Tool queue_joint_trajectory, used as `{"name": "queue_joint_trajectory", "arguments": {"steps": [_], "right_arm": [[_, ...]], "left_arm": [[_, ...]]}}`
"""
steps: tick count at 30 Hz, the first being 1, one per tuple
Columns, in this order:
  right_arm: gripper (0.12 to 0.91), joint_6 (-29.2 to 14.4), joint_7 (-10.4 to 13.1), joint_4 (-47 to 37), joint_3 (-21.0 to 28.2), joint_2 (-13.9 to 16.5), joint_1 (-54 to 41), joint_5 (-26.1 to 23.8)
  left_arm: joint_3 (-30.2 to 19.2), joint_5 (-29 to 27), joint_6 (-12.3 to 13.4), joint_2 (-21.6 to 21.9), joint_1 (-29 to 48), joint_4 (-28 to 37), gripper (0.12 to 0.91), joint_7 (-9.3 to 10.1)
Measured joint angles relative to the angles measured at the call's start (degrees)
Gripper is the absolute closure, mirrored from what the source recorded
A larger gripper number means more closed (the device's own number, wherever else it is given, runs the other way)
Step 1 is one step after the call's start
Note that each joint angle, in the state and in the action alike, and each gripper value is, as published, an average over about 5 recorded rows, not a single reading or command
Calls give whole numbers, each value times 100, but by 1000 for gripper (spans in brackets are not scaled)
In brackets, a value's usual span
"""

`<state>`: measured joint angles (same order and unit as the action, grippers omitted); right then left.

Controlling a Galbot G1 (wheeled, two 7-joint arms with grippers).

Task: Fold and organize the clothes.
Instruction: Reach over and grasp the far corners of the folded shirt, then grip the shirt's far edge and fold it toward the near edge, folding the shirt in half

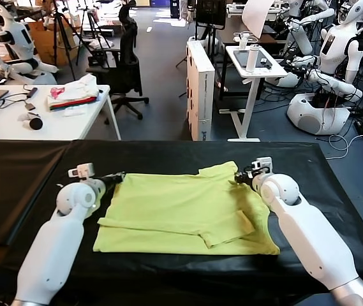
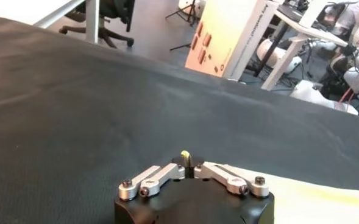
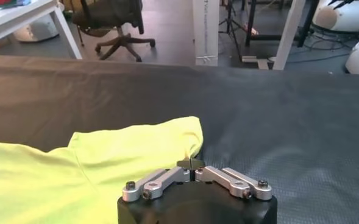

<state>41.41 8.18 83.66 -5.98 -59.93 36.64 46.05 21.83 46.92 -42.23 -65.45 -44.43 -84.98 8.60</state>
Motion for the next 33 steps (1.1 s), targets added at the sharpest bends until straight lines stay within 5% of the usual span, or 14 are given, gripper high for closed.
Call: {"name": "queue_joint_trajectory", "arguments": {"steps": [10,21,33], "right_arm": [[886,-665,-47,543,-270,186,316,129],[886,-546,55,1609,-714,575,1080,104],[886,-318,61,2926,-1279,1034,2503,-1]], "left_arm": [[216,266,1,272,-337,-695,881,47],[664,659,3,559,-1197,-1974,881,192],[1182,599,4,455,-2266,-3159,881,110]]}}
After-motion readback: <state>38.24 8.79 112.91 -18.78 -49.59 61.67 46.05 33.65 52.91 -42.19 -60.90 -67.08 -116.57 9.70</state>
